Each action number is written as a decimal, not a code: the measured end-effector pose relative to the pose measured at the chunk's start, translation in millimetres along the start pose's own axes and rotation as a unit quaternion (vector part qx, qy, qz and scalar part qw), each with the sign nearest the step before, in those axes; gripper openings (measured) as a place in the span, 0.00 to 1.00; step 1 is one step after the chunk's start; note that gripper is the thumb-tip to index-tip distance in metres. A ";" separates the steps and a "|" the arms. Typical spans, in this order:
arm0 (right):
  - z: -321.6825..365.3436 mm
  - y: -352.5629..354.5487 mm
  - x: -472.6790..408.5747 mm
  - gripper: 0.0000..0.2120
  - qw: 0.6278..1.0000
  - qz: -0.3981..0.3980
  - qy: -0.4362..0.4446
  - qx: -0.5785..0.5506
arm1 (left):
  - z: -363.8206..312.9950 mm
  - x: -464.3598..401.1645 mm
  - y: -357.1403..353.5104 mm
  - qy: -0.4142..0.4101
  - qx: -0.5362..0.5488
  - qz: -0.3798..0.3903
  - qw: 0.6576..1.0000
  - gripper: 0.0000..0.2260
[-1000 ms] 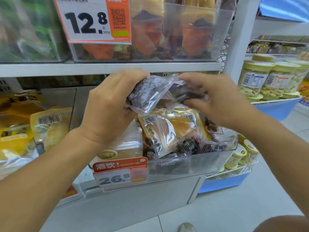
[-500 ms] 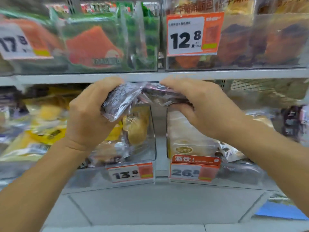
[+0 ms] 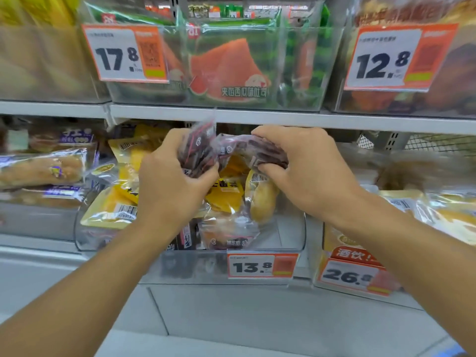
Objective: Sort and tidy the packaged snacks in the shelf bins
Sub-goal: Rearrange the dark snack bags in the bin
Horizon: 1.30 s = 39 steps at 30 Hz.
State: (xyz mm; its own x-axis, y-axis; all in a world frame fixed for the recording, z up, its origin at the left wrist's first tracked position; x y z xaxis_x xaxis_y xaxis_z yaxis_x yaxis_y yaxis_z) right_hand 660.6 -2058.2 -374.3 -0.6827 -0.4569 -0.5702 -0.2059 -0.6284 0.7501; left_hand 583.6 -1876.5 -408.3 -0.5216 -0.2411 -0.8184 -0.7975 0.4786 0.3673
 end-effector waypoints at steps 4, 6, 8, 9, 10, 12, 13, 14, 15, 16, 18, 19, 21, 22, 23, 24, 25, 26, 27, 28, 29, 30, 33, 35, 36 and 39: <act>27.2 -6.4 -8.2 0.11 0.999 -0.032 0.028 0.004 | 25.4 -3.7 8.6 0.129 0.030 -0.108 0.985 0.18; 44.5 -20.8 -14.0 0.11 0.997 -0.051 0.047 0.035 | 35.4 -7.1 14.3 0.200 0.072 -0.173 0.962 0.20; 49.4 -45.5 -18.1 0.13 0.997 -0.018 0.032 0.071 | 36.2 -9.6 16.9 0.211 0.057 -0.166 0.962 0.23; 45.8 -58.4 -18.4 0.15 0.996 0.026 0.009 0.080 | 33.2 -9.9 16.8 0.198 0.030 -0.137 0.970 0.23; 39.9 -68.7 -17.0 0.16 0.994 0.078 -0.015 0.081 | 29.6 -10.0 15.7 0.175 0.003 -0.101 0.979 0.24; 27.8 -78.2 -12.8 0.20 0.983 0.163 -0.029 0.085 | 21.0 -7.8 11.0 0.124 -0.036 -0.027 0.991 0.22; 24.3 -76.3 -11.3 0.21 0.979 0.185 -0.018 0.089 | 17.1 -5.8 7.3 0.090 -0.061 0.012 0.994 0.21; 21.9 -72.9 -9.9 0.21 0.976 0.201 -0.007 0.087 | 12.6 -4.0 2.3 0.047 -0.097 0.050 0.993 0.20; 19.4 -70.1 -9.2 0.20 0.973 0.215 -0.002 0.082 | 7.9 -3.0 -3.3 0.001 -0.137 0.087 0.987 0.20; 17.9 -66.0 -7.5 0.20 0.971 0.227 0.003 0.078 | 3.3 -2.6 -9.6 -0.043 -0.173 0.122 0.976 0.21; 11.6 -61.4 -1.8 0.22 0.962 0.254 0.018 0.102 | -5.8 -3.3 -24.1 -0.090 -0.225 0.203 0.949 0.23; 7.0 -58.8 2.5 0.24 0.956 0.267 0.016 0.121 | -8.7 -3.3 -31.0 -0.094 -0.249 0.245 0.932 0.25; -4.1 -46.1 11.9 0.25 0.950 0.281 0.007 0.134 | -12.0 -3.7 -43.7 -0.096 -0.306 0.311 0.895 0.27; -8.5 -35.0 16.6 0.23 0.951 0.282 0.001 0.130 | -13.1 -3.8 -49.2 -0.100 -0.325 0.333 0.880 0.28; -12.7 -21.5 20.4 0.21 0.956 0.269 -0.003 0.116 | -13.7 -3.6 -54.3 -0.098 -0.323 0.350 0.874 0.29; -17.2 -7.6 23.2 0.18 0.965 0.243 -0.003 0.097 | -14.0 -3.6 -58.6 -0.091 -0.301 0.367 0.876 0.30; -22.8 6.1 24.6 0.15 0.975 0.210 -0.004 0.070 | -13.7 -3.3 -62.1 -0.079 -0.270 0.381 0.881 0.34; -29.1 21.1 26.0 0.12 0.983 0.180 -0.016 0.042 | -13.1 -2.7 -64.8 -0.065 -0.244 0.395 0.883 0.39; -40.1 33.1 26.8 0.10 0.987 0.155 -0.036 0.025 | -13.8 -1.9 -66.9 -0.058 -0.231 0.409 0.881 0.45; -52.2 45.4 28.8 0.10 0.988 0.138 -0.057 0.025 | -15.8 -1.5 -69.0 -0.065 -0.230 0.419 0.876 0.50; -67.3 56.7 31.1 0.11 0.988 0.128 -0.077 0.035 | -19.5 -1.3 -71.8 -0.086 -0.238 0.425 0.869 0.53; -82.5 67.6 34.5 0.13 0.986 0.124 -0.096 0.051 | -23.9 -0.9 -74.4 -0.107 -0.245 0.431 0.862 0.54; -125.1 96.5 49.9 0.25 0.971 0.165 -0.151 0.080 | -36.7 0.5 -85.2 -0.141 -0.234 0.429 0.861 0.52; -146.0 112.0 61.7 0.32 0.958 0.213 -0.175 0.081 | -42.2 1.4 -92.8 -0.173 -0.242 0.406 0.864 0.48; -152.5 117.4 67.9 0.33 0.947 0.246 -0.182 0.093 | -43.5 2.4 -95.5 -0.188 -0.249 0.396 0.864 0.46; -168.0 123.2 86.3 0.36 0.917 0.318 -0.190 0.149 | -52.6 3.9 -103.1 -0.213 -0.239 0.387 0.865 0.38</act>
State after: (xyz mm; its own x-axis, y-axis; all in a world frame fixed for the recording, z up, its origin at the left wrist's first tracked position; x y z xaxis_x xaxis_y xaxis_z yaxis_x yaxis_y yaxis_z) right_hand 694.1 -2280.8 -387.4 -0.9148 -0.3828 0.1287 0.1738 -0.0854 0.9811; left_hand 647.8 -1971.2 -426.1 -0.8778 0.3765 -0.2962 -0.3459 -0.0703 0.9356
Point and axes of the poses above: each hand's wrist, its own x-axis away from the middle knuckle, its own y-axis out of the back of the hand, z = x × y, the point moved 4 cm from there along -x, towards the middle knuckle, and after that the axes turned 10 degrees about -y, right-handed, at the moved point
